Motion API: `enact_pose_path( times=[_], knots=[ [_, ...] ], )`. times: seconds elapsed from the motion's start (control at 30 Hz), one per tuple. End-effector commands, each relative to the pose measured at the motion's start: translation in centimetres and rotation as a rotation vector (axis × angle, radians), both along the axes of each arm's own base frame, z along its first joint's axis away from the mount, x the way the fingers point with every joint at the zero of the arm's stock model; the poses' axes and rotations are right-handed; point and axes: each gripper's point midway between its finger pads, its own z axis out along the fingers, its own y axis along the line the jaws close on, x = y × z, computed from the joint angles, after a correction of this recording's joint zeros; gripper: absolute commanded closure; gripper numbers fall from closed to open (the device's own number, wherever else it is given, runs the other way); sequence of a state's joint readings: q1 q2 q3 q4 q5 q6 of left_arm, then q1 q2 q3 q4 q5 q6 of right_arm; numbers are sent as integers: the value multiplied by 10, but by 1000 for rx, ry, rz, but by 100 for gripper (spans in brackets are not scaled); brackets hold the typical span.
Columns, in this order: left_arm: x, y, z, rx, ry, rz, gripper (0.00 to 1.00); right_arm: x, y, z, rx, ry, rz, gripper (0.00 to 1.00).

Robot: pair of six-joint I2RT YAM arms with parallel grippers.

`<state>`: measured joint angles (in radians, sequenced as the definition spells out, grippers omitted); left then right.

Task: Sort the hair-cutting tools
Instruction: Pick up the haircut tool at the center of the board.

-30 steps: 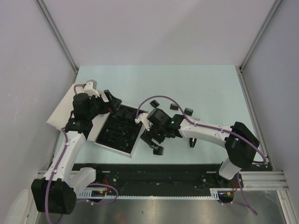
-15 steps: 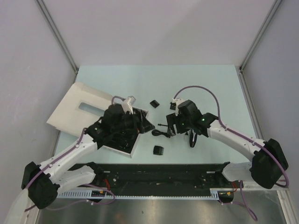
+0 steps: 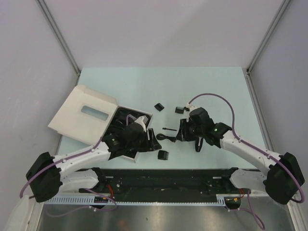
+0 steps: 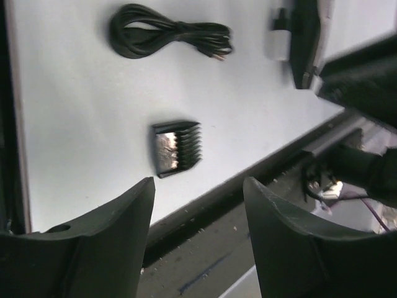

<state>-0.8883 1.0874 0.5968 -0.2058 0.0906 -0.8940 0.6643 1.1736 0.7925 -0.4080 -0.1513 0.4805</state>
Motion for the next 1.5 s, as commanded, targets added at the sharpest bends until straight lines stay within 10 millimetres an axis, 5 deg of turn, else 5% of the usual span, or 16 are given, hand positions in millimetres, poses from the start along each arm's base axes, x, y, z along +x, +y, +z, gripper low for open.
enact_pose_path(
  times=[0.0, 0.23, 0.53, 0.7, 1.03, 1.47],
  knots=[
    [18, 5, -24, 89, -3, 133, 36, -6, 13, 4, 53, 6, -59, 66],
    [35, 4, -37, 153, -25, 234, 39, -21, 14, -8, 41, 79, -74, 69],
    [20, -17, -55, -33, 5, 160, 36, -36, 19, -24, 73, 69, -65, 69],
    [13, -19, -73, 0, 46, 123, 40, -53, 25, -43, 39, 101, -25, 69],
    [4, -26, -83, -2, 118, 98, 49, -72, 28, -75, 2, 166, -2, 83],
    [-8, -4, -95, 63, 168, 140, 50, -78, 32, -106, -40, 220, 14, 86]
  ],
)
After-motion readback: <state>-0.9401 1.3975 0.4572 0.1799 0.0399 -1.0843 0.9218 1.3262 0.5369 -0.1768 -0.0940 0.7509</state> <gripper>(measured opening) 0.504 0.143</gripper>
